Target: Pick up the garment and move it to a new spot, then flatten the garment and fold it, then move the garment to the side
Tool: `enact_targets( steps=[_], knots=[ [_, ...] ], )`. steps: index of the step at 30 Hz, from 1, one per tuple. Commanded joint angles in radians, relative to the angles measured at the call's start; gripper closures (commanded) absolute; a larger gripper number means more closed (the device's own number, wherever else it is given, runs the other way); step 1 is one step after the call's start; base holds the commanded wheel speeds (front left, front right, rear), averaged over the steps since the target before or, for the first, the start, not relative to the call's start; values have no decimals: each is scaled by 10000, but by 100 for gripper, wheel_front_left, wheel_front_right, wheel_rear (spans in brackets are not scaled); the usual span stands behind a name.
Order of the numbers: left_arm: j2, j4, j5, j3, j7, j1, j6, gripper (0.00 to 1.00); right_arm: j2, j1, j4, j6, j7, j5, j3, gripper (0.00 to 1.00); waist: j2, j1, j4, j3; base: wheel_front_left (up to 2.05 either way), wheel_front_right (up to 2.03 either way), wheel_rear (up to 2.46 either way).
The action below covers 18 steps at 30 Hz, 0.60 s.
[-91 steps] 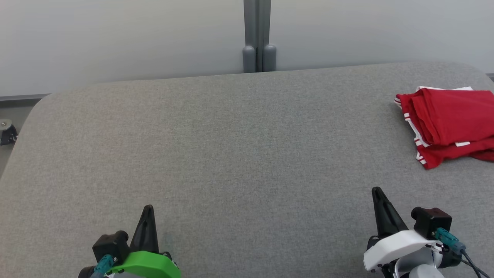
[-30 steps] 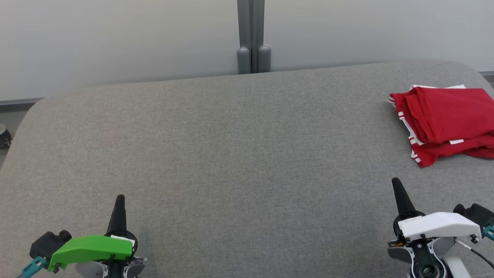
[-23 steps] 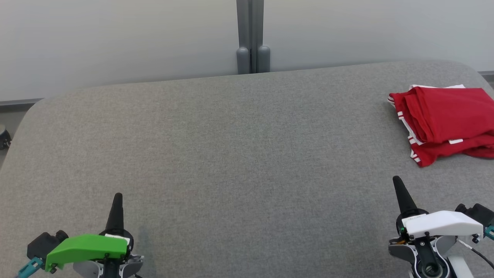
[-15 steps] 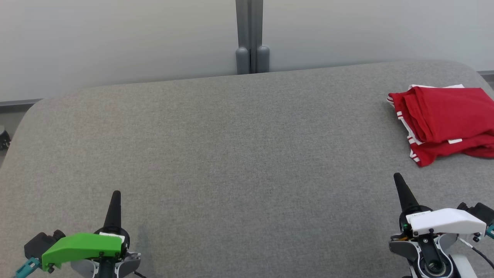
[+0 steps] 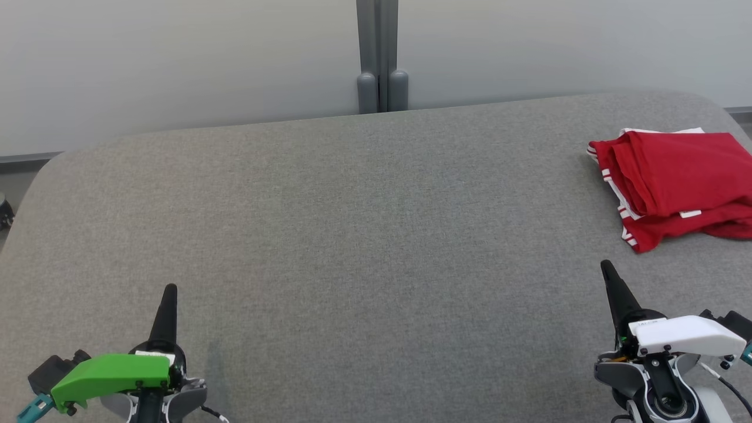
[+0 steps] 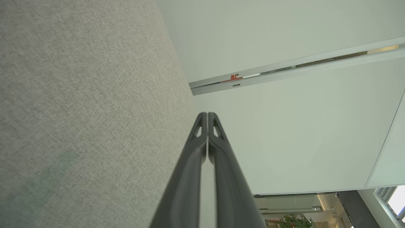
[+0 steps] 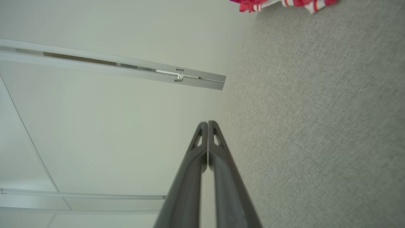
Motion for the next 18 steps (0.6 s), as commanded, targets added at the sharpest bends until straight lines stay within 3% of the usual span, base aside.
enact_targets(
  steps=[1, 18],
  knots=[
    [50, -75, -239, 87, 67, -241, -63, 100, -52, -188, -96, 5, 73, 235, -52, 100, 0, 0, -4, -1, 0, 0, 0],
    [57, -175, -1376, 331, 406, -283, -219, 100, -58, -226, -174, 4, 407, 1460, -178, 100, 0, 0, -55, -11, 0, 0, 0]
  ],
)
